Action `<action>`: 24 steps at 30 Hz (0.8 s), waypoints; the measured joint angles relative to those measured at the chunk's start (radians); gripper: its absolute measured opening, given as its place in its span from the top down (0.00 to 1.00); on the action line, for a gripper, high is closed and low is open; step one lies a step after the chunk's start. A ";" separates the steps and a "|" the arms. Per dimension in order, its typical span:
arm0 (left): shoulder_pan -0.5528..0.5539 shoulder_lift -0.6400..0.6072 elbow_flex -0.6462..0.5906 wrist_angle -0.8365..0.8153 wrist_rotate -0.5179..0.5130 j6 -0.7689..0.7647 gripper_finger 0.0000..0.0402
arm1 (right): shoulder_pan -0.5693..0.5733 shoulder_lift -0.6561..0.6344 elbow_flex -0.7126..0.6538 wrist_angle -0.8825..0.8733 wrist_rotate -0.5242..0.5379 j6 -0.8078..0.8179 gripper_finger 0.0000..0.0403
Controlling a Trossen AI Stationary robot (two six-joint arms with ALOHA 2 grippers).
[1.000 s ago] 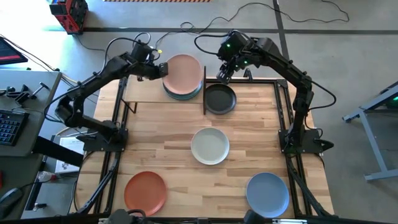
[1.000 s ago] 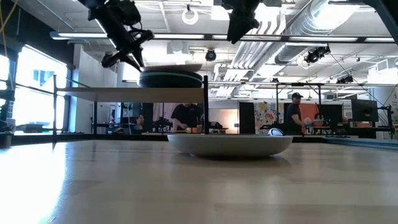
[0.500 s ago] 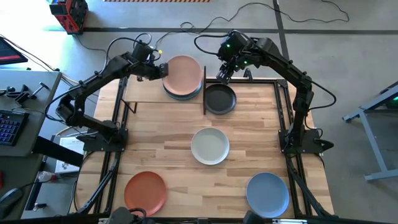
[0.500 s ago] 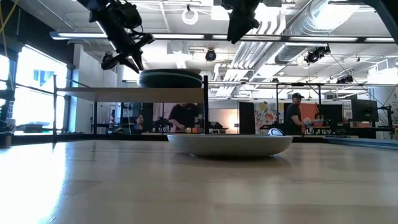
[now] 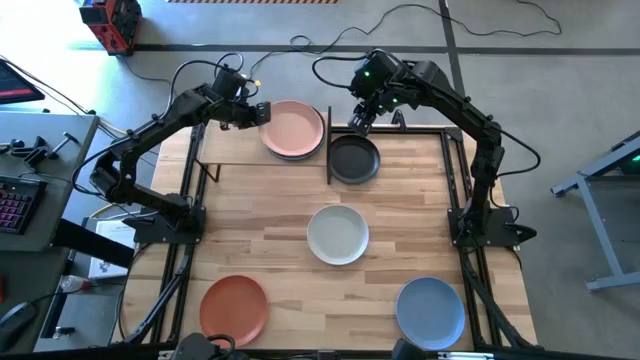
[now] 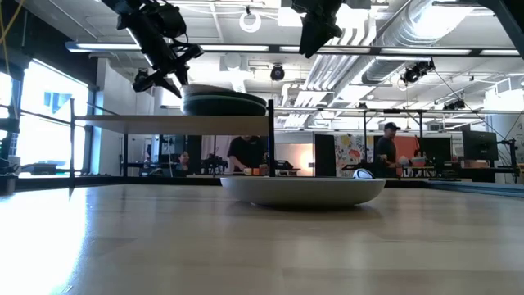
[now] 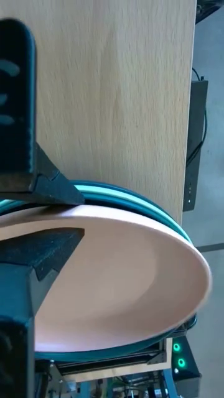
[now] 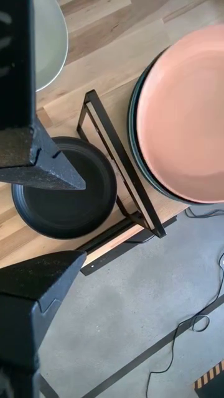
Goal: Place and stack plates onto a shelf
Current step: Stack the pink plate on top of the dark green plate on the shelf
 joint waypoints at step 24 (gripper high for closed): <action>0.034 -0.022 0.000 -0.057 0.037 0.053 0.82 | 0.000 0.000 0.000 -0.024 0.000 -0.003 0.64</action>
